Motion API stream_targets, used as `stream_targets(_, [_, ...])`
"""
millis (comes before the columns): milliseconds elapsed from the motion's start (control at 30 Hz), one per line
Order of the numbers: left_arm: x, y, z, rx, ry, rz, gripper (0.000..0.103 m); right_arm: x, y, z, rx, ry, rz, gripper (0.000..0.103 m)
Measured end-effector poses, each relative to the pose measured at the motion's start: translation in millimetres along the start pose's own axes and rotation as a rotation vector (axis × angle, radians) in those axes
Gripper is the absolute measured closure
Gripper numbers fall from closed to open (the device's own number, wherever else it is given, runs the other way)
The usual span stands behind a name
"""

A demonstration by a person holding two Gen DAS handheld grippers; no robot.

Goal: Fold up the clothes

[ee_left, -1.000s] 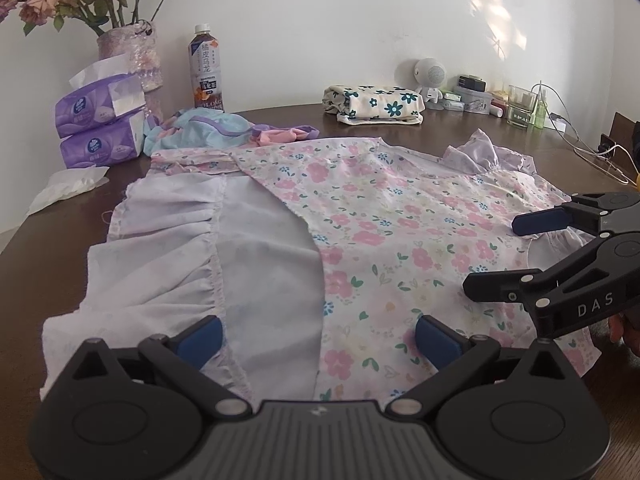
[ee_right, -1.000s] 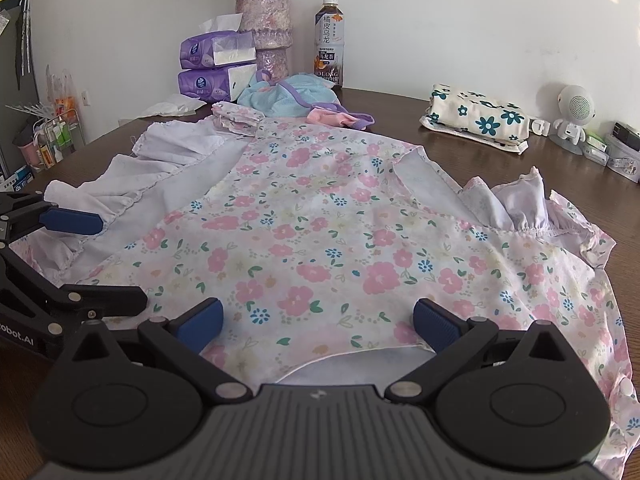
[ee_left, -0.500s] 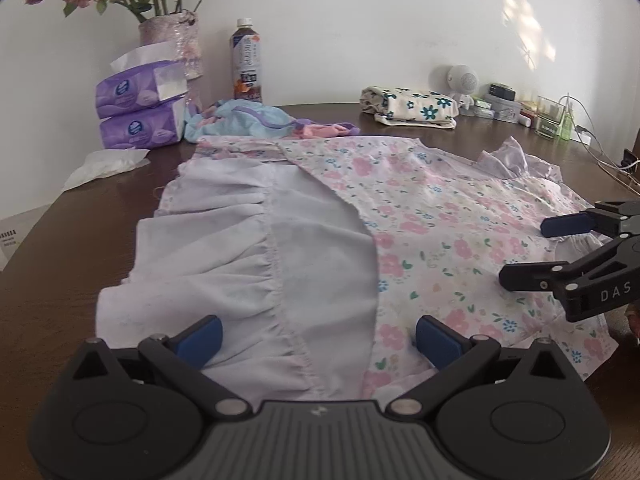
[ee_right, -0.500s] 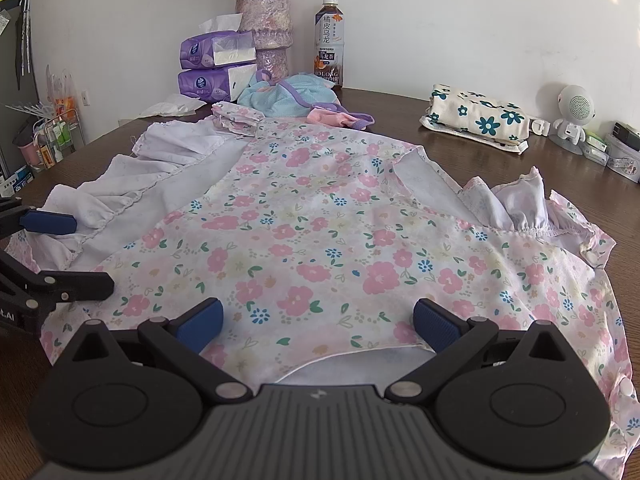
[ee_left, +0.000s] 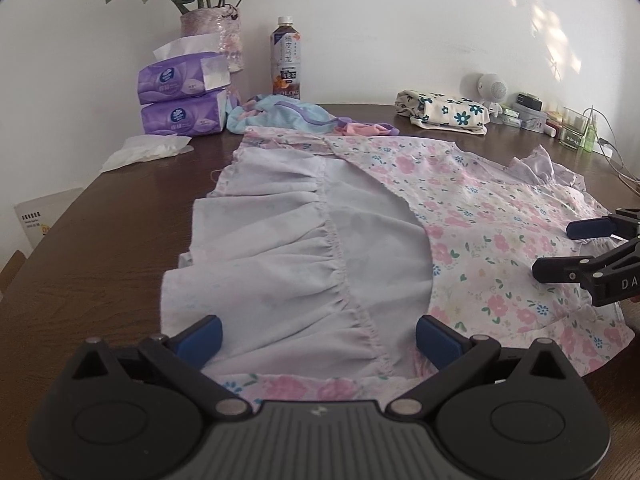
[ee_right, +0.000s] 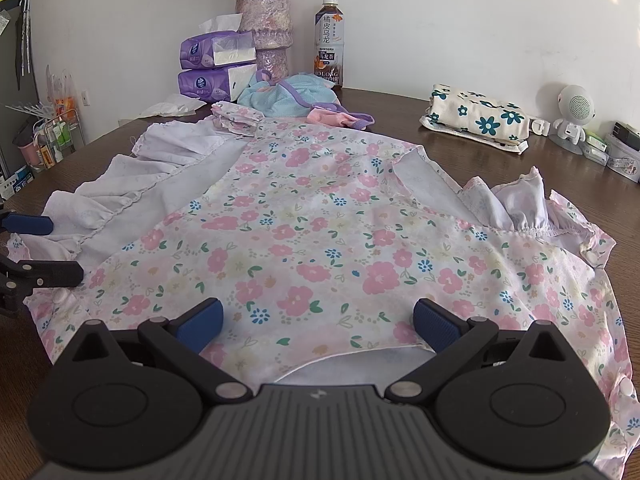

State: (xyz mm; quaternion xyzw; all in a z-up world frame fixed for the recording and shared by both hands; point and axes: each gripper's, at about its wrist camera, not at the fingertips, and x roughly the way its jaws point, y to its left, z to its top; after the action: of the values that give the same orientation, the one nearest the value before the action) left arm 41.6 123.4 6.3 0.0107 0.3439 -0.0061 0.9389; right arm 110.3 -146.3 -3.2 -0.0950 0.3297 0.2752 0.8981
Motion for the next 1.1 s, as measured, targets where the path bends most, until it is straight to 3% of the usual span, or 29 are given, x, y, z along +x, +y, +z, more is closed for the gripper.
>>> stream_targets(400, [-9,7,-1,-0.017,-0.001,0.017,0.001,-5,-8,0,0.05,-0.024,0.028,0.001])
stream_targets(567, [-18,4,34,-0.021,-0.07,-0.053,0.001,-13,-18,12,0.067,-0.065,-0.018,0.001])
stream_targets(700, [1,-17,65,0.046,-0.083,-0.083,0.001,-4,-27,26,0.093,-0.053,-0.056,0.001])
stream_targets(933, [70,-56,83,0.116,0.042,-0.126,0.002,26,-13,34,0.031,0.023,-0.082,0.0])
stream_targets(1100, [81,-54,71,0.136,0.078,-0.125,0.001,31,-7,33,-0.023,0.026,-0.091,0.0])
